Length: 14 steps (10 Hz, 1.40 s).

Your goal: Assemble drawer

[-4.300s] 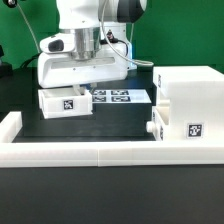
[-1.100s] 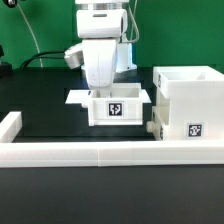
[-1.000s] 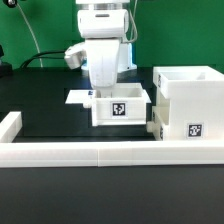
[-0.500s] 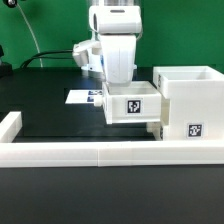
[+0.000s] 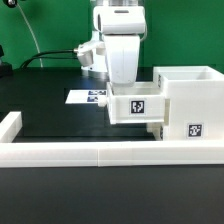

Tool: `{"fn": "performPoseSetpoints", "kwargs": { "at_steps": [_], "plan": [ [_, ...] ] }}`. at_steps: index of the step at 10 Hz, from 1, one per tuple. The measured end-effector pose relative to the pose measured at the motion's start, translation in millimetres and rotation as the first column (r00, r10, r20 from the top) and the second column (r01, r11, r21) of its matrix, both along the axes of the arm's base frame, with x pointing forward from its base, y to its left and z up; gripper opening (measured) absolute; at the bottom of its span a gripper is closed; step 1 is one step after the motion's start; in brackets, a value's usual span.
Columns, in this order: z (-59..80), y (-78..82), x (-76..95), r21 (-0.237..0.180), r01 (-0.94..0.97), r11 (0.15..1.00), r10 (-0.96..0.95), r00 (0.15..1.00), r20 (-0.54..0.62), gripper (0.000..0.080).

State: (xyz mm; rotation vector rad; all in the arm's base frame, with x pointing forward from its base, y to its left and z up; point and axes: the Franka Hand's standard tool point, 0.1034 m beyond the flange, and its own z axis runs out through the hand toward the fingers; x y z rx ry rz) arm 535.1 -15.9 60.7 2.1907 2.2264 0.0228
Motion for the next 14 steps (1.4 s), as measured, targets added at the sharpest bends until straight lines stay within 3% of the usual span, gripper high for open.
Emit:
{"fn": "performPoseSetpoints", "kwargs": {
  "at_steps": [14],
  "plan": [
    [-6.4,6.5,-2.6,0.005,0.026,1.000,-0.026,1.000,-0.007,0.0042]
  ]
}}
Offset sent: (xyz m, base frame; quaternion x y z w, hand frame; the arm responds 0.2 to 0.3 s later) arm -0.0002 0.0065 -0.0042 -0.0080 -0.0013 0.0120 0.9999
